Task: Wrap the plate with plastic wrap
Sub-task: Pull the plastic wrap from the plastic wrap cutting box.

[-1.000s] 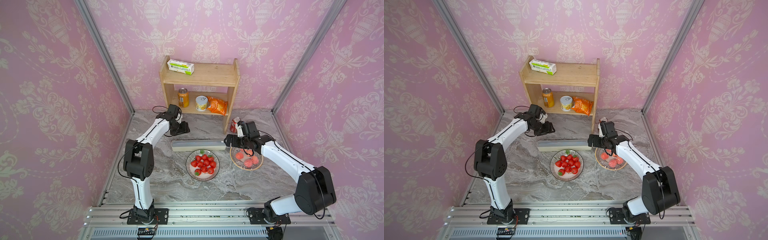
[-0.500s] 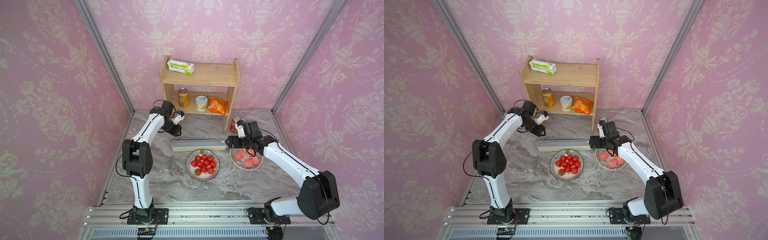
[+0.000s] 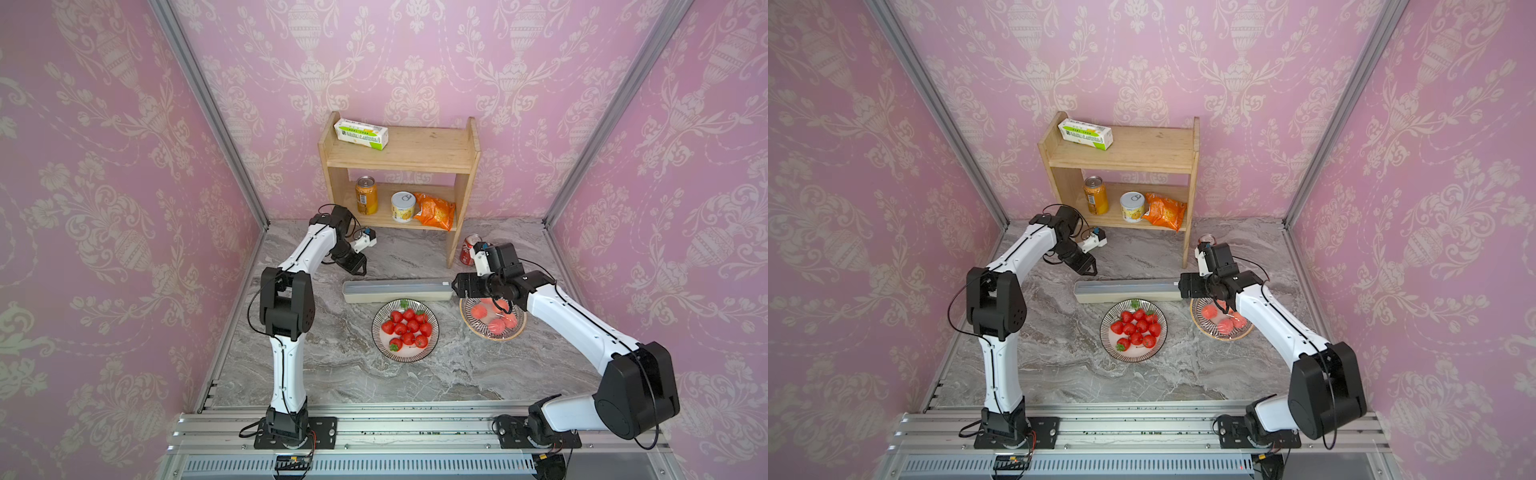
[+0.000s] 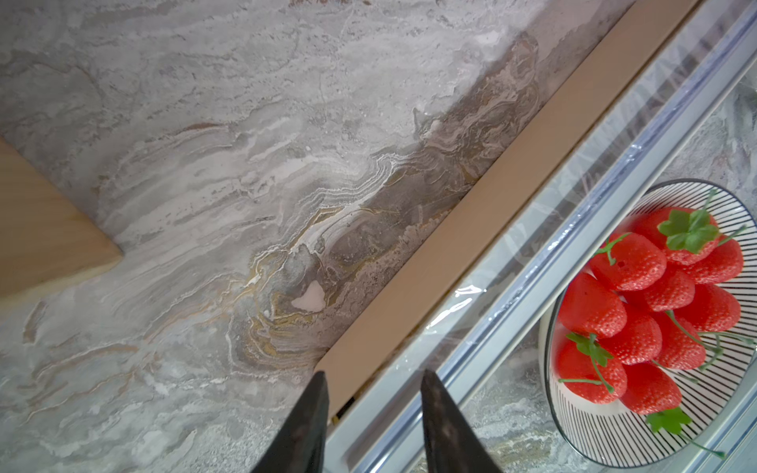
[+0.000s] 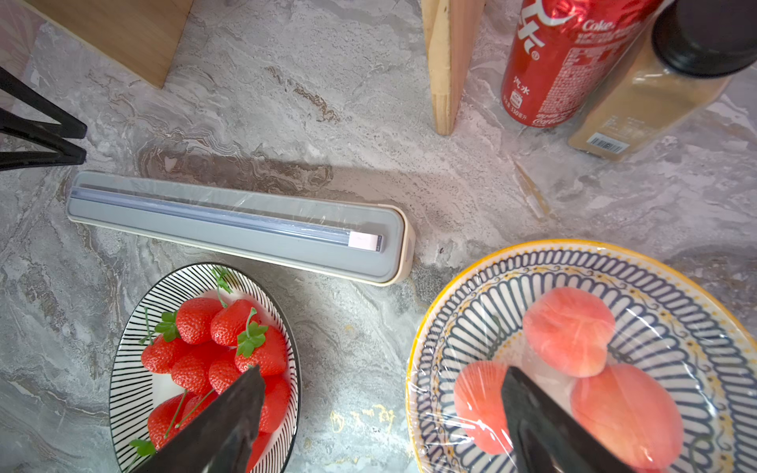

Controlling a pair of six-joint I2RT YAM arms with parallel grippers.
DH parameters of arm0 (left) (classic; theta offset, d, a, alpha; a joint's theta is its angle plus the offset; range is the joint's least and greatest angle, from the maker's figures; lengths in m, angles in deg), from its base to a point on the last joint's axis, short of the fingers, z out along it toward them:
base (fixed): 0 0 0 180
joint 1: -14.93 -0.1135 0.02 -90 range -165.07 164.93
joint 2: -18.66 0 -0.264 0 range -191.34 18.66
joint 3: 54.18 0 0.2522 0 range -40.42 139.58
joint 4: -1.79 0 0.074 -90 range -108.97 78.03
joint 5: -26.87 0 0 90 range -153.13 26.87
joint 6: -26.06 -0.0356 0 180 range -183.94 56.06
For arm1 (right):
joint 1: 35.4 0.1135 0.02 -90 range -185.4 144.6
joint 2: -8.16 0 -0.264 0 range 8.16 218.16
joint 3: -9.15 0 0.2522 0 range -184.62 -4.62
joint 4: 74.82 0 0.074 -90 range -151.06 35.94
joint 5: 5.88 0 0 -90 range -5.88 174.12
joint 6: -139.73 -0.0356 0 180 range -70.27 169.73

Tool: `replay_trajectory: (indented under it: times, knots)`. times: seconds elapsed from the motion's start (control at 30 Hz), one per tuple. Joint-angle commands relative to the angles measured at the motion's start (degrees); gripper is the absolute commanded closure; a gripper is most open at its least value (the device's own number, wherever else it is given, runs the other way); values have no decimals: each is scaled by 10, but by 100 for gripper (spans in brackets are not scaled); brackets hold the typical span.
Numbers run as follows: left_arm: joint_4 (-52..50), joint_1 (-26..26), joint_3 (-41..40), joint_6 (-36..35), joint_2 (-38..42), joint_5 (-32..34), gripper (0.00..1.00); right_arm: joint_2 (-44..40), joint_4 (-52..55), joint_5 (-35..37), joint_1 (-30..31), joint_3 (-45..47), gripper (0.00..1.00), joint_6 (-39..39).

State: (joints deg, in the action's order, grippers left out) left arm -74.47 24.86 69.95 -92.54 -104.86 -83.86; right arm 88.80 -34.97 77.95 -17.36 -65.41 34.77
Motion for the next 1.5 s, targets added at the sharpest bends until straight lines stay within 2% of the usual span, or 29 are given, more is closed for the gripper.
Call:
replay_trajectory:
  times: [0.0,0.7,0.83,1.13,1.23,1.33,1.47]
  knots:
    - [-33,4,18,-25,-16,-19,62,-2,10,-2,2,-16,8,6]
    - [-48,14,29,-33,-54,-29,66,7,7,-4,2,-14,8,5]
    - [-55,14,29,-37,-55,-40,74,8,7,-3,2,-14,8,5]
    - [-54,14,31,-45,-43,-45,100,11,5,-16,3,-26,8,15]
    - [-41,13,31,-44,-28,-52,100,16,0,-32,6,-40,8,45]
    - [-24,7,29,-38,-9,-74,100,29,-9,-58,16,-56,9,110]
    - [-8,-3,26,-30,7,-105,100,50,-33,-91,50,-60,12,255]
